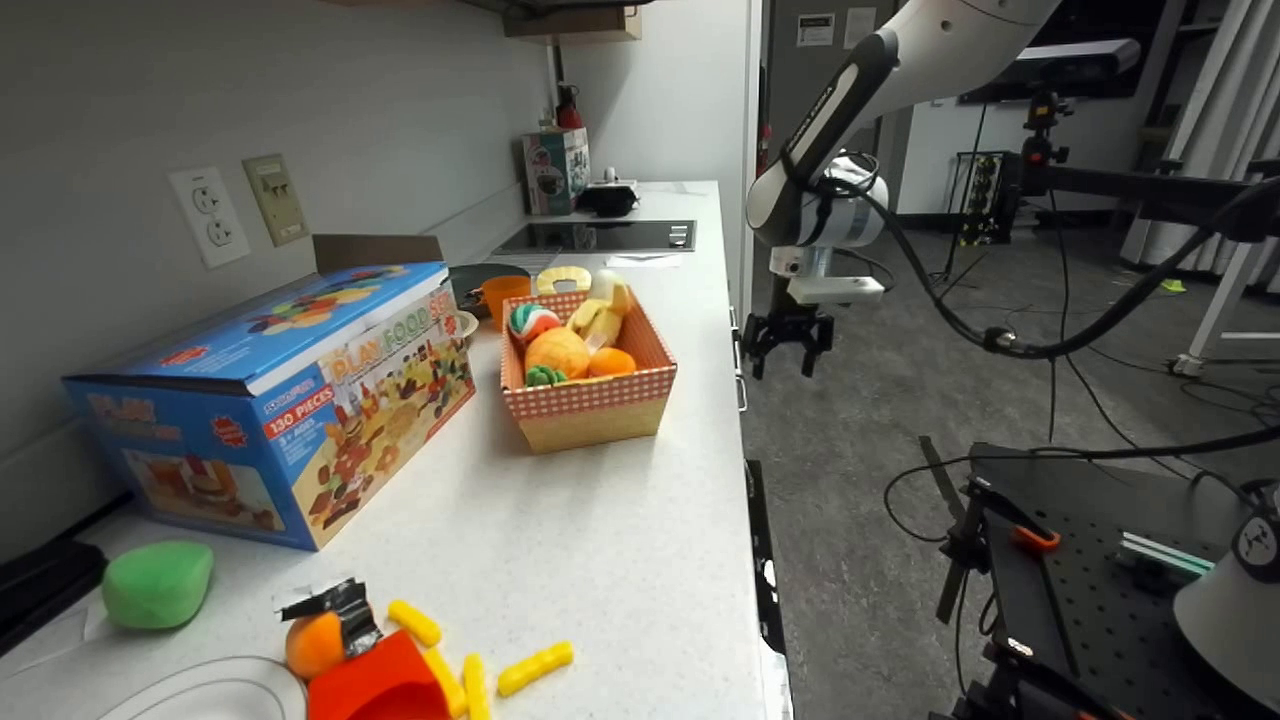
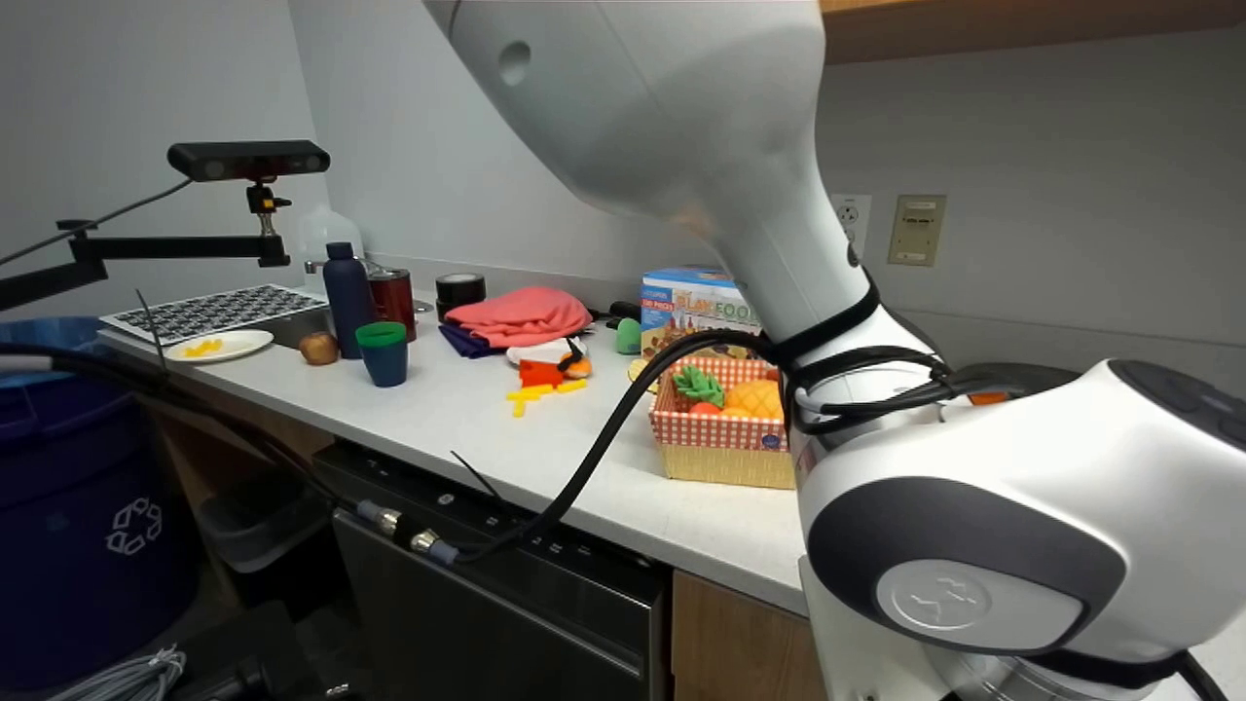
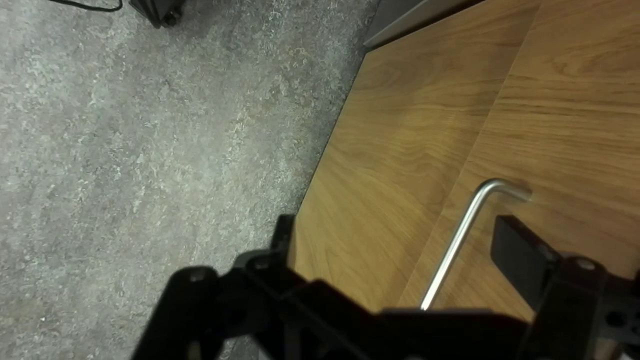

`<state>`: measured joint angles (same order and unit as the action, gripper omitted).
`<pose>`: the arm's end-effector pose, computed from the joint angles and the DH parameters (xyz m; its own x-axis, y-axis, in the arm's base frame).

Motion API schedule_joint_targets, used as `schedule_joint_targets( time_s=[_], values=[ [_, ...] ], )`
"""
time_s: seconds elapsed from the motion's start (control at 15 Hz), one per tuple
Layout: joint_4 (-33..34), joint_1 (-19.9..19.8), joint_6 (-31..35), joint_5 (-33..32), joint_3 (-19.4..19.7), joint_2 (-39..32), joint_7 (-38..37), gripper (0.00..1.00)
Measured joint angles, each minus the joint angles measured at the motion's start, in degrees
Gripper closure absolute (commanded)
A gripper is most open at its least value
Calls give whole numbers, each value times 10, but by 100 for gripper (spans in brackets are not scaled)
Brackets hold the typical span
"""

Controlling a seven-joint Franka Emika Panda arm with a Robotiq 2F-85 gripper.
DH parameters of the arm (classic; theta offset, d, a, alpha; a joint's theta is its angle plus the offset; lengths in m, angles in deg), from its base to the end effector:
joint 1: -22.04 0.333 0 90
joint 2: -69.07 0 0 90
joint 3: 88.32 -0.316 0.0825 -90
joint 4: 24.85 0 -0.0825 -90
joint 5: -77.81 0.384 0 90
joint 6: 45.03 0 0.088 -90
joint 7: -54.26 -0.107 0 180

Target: Open the drawer on the left.

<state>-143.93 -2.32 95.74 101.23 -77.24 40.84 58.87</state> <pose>0.4684 -0.3345 0.1826 0.6617 -0.7429 -0.1014 -0.7487 -0.6476 -0.1416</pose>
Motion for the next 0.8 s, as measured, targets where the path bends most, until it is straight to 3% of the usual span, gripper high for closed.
schedule_joint_targets(
  time_s=[0.4,0.8],
  values=[
    [1,-9,1,20,-1,-8,-1,0],
    [4,-50,2,84,-19,-18,27,0]
  ],
)
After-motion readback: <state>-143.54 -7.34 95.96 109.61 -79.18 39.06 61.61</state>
